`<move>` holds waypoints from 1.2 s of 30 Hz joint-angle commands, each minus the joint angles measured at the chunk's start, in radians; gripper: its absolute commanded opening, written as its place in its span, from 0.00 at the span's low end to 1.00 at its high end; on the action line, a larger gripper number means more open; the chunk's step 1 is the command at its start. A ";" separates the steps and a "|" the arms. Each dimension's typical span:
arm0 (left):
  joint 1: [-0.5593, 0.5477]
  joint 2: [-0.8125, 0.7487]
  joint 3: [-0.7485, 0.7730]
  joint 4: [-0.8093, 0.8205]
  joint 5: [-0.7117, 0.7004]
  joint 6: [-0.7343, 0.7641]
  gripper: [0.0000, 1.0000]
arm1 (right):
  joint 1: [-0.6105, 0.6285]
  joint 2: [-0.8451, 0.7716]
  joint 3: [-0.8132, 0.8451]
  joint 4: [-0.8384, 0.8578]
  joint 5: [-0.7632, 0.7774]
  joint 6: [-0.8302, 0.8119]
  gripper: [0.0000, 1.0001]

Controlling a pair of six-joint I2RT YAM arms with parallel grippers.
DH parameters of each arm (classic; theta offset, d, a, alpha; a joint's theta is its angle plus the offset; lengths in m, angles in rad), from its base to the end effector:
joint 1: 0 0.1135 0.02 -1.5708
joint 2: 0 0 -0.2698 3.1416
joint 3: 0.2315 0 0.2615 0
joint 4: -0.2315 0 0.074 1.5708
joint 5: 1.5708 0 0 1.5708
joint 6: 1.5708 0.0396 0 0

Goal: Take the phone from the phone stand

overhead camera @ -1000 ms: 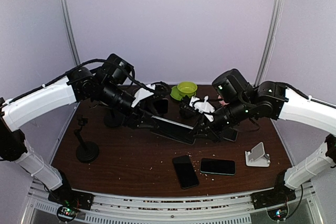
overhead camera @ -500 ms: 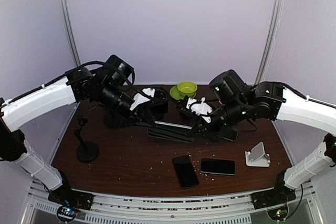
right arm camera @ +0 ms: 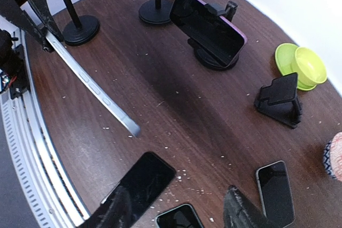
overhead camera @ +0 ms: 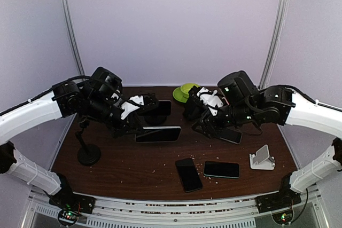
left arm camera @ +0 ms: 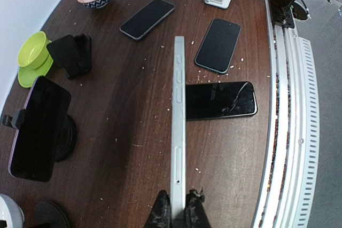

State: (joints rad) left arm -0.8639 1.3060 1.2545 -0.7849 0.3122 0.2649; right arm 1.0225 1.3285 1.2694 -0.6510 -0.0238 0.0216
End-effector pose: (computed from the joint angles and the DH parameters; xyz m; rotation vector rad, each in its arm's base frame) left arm 0.1736 -0.2220 0.3378 1.4372 1.9925 -0.6471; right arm 0.1551 0.2557 0.3462 -1.1373 2.0530 0.5614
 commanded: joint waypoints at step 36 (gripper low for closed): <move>0.287 -0.135 -0.793 0.848 0.186 -1.023 0.00 | -0.034 -0.084 -0.073 0.061 0.083 0.259 0.74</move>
State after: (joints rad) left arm -0.5903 1.1503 0.4942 -0.1345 0.4343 -0.6773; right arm 0.9974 1.2625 1.2037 -0.5972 0.0605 0.2634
